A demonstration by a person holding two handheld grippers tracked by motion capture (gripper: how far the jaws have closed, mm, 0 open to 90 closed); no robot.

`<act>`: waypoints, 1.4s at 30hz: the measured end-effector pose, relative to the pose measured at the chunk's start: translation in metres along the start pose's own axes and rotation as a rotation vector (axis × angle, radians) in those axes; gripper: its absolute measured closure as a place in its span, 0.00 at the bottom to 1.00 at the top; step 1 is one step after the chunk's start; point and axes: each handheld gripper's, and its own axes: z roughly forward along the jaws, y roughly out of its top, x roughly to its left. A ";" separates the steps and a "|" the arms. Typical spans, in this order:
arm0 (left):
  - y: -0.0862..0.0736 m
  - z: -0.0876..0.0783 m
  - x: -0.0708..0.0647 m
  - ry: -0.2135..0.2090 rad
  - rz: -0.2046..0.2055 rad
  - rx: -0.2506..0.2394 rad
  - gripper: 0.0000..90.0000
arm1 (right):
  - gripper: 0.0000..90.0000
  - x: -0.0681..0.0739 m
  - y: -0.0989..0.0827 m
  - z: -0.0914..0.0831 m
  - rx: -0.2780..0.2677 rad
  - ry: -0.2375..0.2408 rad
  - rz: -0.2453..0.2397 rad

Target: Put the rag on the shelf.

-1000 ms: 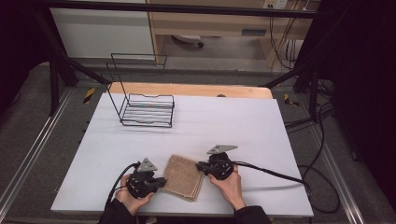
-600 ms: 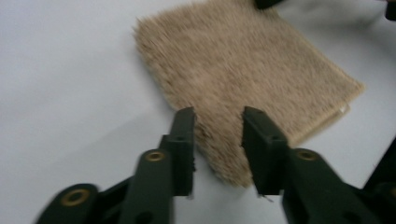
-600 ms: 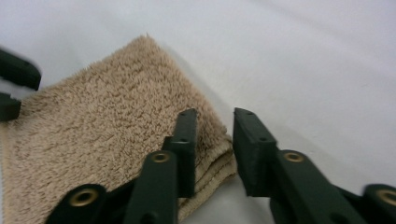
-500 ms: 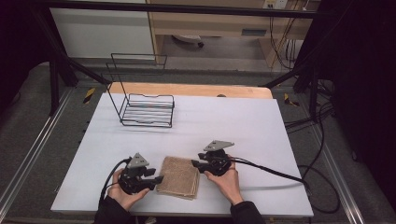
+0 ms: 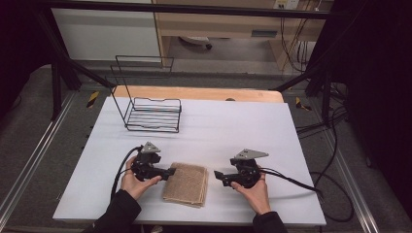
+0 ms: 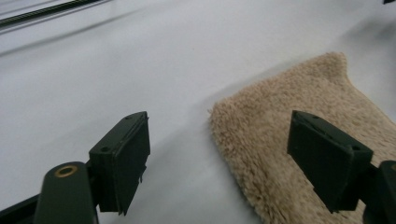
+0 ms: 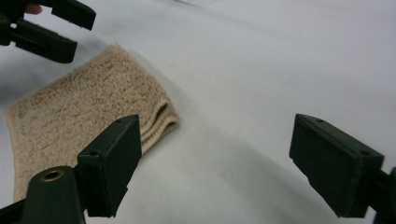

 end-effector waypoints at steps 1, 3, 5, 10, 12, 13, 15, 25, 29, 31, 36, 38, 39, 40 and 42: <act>0.001 0.002 0.001 -0.004 -0.005 0.002 0.27 | 0.17 0.000 -0.002 -0.001 0.002 0.001 0.005; 0.001 0.006 0.004 -0.006 -0.012 0.000 0.37 | 0.16 -0.001 -0.006 -0.002 0.006 0.002 0.008; 0.001 0.011 0.006 -0.011 -0.021 0.009 0.46 | 0.15 0.000 -0.009 -0.001 0.009 0.000 0.009; -0.002 0.016 0.005 -0.028 -0.021 -0.001 0.60 | 0.13 0.002 -0.009 0.001 -0.003 0.018 0.042; -0.004 0.019 0.004 -0.035 -0.030 -0.002 0.64 | 0.13 0.002 -0.010 0.002 0.000 0.012 0.040; -0.004 0.021 0.003 -0.037 -0.031 -0.001 0.67 | 0.12 0.002 -0.010 0.002 0.001 0.011 0.043; -0.005 0.022 0.002 -0.038 -0.024 -0.003 0.70 | 0.12 0.002 -0.010 0.002 -0.004 0.013 0.043; -0.006 0.023 -0.002 -0.060 -0.014 0.003 0.89 | 0.08 0.004 -0.009 0.004 -0.015 0.009 0.060; -0.007 0.024 -0.004 -0.051 -0.008 0.002 0.91 | 0.05 0.005 -0.007 0.008 -0.023 -0.001 0.079; -0.007 0.024 -0.004 -0.046 0.000 0.000 0.91 | 0.04 0.007 -0.004 0.011 -0.014 -0.019 0.067; -0.007 0.024 -0.004 -0.043 0.019 0.000 0.90 | 0.07 0.019 0.007 0.027 0.011 -0.031 0.051; -0.007 0.024 -0.005 -0.041 0.023 0.001 0.90 | 0.10 0.021 0.008 0.030 0.012 -0.031 0.055; -0.007 0.024 -0.005 -0.040 0.028 0.001 0.90 | 0.18 0.025 0.012 0.034 0.016 -0.029 0.064; -0.007 0.024 -0.005 -0.038 0.030 0.001 0.90 | 0.18 0.025 0.012 0.034 0.016 -0.029 0.064; -0.006 0.025 -0.005 -0.041 0.029 0.001 0.90 | 0.26 0.027 0.014 0.039 0.029 -0.028 0.076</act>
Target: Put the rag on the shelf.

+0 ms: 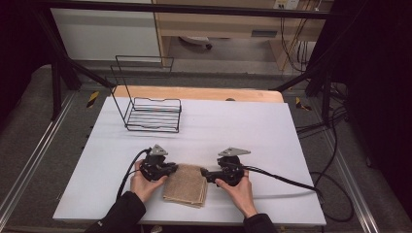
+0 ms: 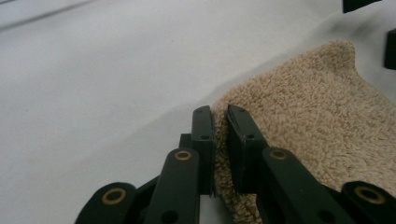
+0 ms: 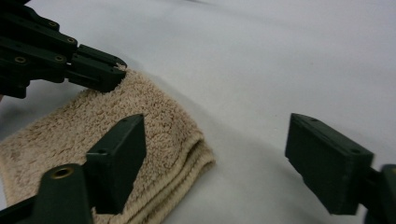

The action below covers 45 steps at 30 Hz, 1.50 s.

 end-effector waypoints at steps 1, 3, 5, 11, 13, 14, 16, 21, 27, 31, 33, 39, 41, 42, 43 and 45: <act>0.000 0.000 0.000 0.000 0.001 0.000 0.90 | 0.29 0.001 0.001 0.003 0.006 -0.004 -0.002; 0.000 0.000 0.000 -0.003 0.003 0.000 0.90 | 0.36 0.003 0.001 0.008 0.020 -0.009 -0.003; 0.000 0.000 0.001 -0.004 0.005 0.000 0.90 | 0.42 0.004 0.000 0.011 0.021 -0.003 0.008; 0.000 0.000 -0.002 0.013 0.039 0.000 0.90 | 0.58 0.006 -0.006 0.014 0.052 -0.009 -0.005; 0.000 0.000 -0.002 0.011 0.041 0.001 0.90 | 0.62 0.006 -0.007 0.015 0.048 -0.004 -0.009; 0.000 0.000 -0.002 0.009 0.040 0.001 0.90 | 0.65 0.006 -0.007 0.015 0.051 0.002 -0.006; 0.000 0.000 -0.001 0.008 0.037 0.001 0.90 | 0.69 0.007 -0.007 0.015 0.055 0.016 0.000; 0.001 0.000 -0.002 0.007 0.018 0.003 0.90 | 0.80 0.008 -0.008 0.015 0.061 0.040 0.015; 0.001 -0.001 0.003 -0.020 -0.018 0.005 0.92 | 0.89 0.009 -0.009 0.016 0.063 0.062 0.037; 0.001 -0.003 0.005 -0.033 -0.042 -0.003 0.94 | 0.91 0.009 -0.009 0.015 0.057 0.065 0.034; 0.001 -0.005 0.005 -0.037 -0.046 -0.011 0.94 | 0.92 0.009 -0.009 0.014 0.051 0.067 0.030; 0.003 -0.021 0.003 -0.056 -0.035 -0.062 0.94 | 0.92 0.010 -0.005 0.006 0.022 0.090 0.020; 0.003 -0.027 0.001 -0.057 -0.027 -0.079 0.94 | 0.92 0.011 -0.003 0.003 0.007 0.103 0.021; 0.003 -0.029 0.001 -0.055 -0.024 -0.087 0.94 | 0.92 0.011 -0.002 0.001 0.000 0.110 0.019; 0.003 -0.032 0.000 -0.056 -0.022 -0.094 0.94 | 0.92 0.012 -0.001 -0.001 -0.007 0.117 0.020; 0.003 -0.037 -0.002 -0.054 -0.016 -0.109 0.94 | 0.92 0.013 0.001 -0.006 -0.027 0.137 0.020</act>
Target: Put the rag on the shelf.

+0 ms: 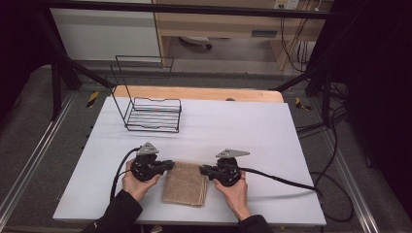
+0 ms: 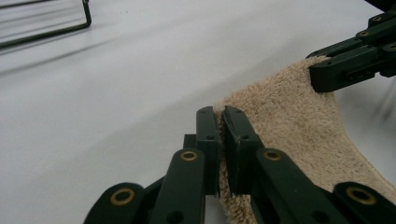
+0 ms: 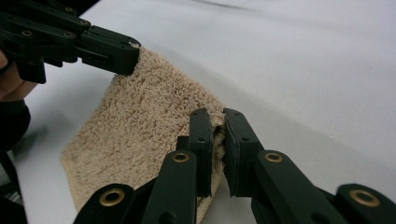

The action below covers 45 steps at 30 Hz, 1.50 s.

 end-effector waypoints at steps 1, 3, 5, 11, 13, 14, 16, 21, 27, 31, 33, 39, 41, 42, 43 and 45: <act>0.000 -0.002 -0.001 0.002 0.004 -0.006 0.94 | 0.92 0.000 0.000 0.000 0.000 0.000 0.000; 0.001 -0.006 -0.004 0.005 0.015 -0.019 0.94 | 0.92 0.001 0.001 -0.003 -0.013 0.009 -0.002; 0.002 -0.010 -0.007 0.005 0.022 -0.030 0.94 | 0.92 0.002 0.003 -0.006 -0.022 0.016 -0.005; 0.006 -0.020 -0.015 0.004 0.035 -0.062 0.95 | 0.92 0.004 0.007 -0.016 -0.058 0.030 -0.019; 0.007 -0.023 -0.016 0.005 0.035 -0.071 0.95 | 0.92 0.005 0.009 -0.018 -0.067 0.026 -0.037; 0.007 -0.024 -0.017 0.007 0.037 -0.075 0.95 | 0.92 0.006 0.010 -0.020 -0.073 0.026 -0.046; 0.008 -0.026 -0.018 0.006 0.033 -0.084 0.95 | 0.92 0.009 0.011 -0.023 -0.080 0.028 -0.054; 0.009 -0.031 -0.022 0.012 0.038 -0.104 0.95 | 0.92 0.013 0.015 -0.029 -0.100 0.028 -0.084; 0.012 -0.036 -0.026 0.010 0.052 -0.116 0.95 | 0.92 0.015 0.018 -0.034 -0.120 0.031 -0.098; 0.014 -0.039 -0.027 0.014 0.059 -0.123 0.95 | 0.92 0.017 0.019 -0.037 -0.130 0.027 -0.110; 0.015 -0.041 -0.027 0.018 0.060 -0.128 0.95 | 0.92 0.019 0.021 -0.038 -0.138 0.026 -0.120; 0.021 -0.048 -0.028 0.028 0.063 -0.156 0.95 | 0.92 0.025 0.029 -0.044 -0.164 0.027 -0.150; 0.023 -0.051 -0.028 0.030 0.067 -0.165 0.95 | 0.92 0.029 0.034 -0.047 -0.180 0.022 -0.163; 0.024 -0.052 -0.028 0.033 0.070 -0.169 0.95 | 0.92 0.029 0.034 -0.047 -0.180 0.022 -0.163; 0.026 -0.054 -0.029 0.036 0.074 -0.175 0.95 | 0.92 0.030 0.036 -0.048 -0.183 0.021 -0.169; 0.029 -0.057 -0.028 0.044 0.079 -0.183 0.95 | 0.92 0.032 0.040 -0.049 -0.197 0.021 -0.176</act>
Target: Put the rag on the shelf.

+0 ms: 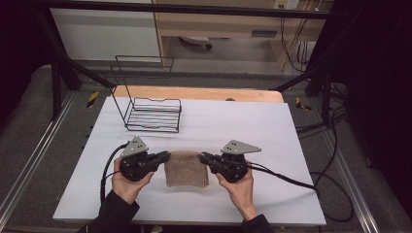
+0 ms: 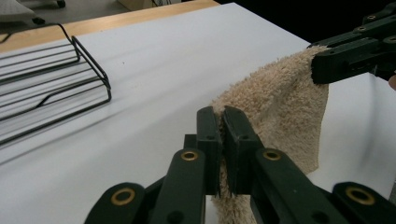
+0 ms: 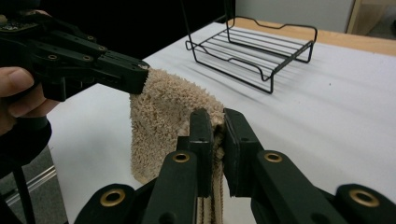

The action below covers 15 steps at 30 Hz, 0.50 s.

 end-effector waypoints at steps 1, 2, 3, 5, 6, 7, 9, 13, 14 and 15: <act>0.001 -0.001 0.001 0.002 0.002 -0.001 0.95 | 0.92 0.001 0.003 0.000 -0.006 -0.003 -0.004; 0.002 -0.002 0.001 0.003 -0.001 -0.005 0.95 | 0.92 0.002 0.006 0.001 -0.013 -0.006 -0.012; 0.003 -0.003 0.002 0.006 -0.001 -0.009 0.95 | 0.92 0.002 0.006 0.001 -0.013 -0.006 -0.012; 0.005 -0.006 0.005 0.010 -0.004 -0.018 0.95 | 0.92 0.004 0.011 0.003 -0.023 -0.002 -0.014; 0.007 -0.008 0.006 0.014 -0.005 -0.024 0.95 | 0.92 0.004 0.013 0.004 -0.028 -0.002 -0.015; 0.008 -0.009 0.007 0.016 -0.006 -0.029 0.95 | 0.92 0.006 0.017 0.006 -0.033 -0.001 -0.022; 0.010 -0.012 0.010 0.024 -0.004 -0.033 0.95 | 0.92 0.007 0.020 0.007 -0.036 -0.001 -0.025; 0.015 -0.016 0.015 0.034 -0.004 -0.047 0.95 | 0.92 0.010 0.029 0.010 -0.043 -0.007 -0.041; 0.017 -0.018 0.016 0.039 -0.005 -0.053 0.95 | 0.92 0.011 0.031 0.011 -0.046 -0.008 -0.048; 0.019 -0.019 0.017 0.042 -0.003 -0.057 0.95 | 0.92 0.012 0.033 0.012 -0.050 -0.010 -0.050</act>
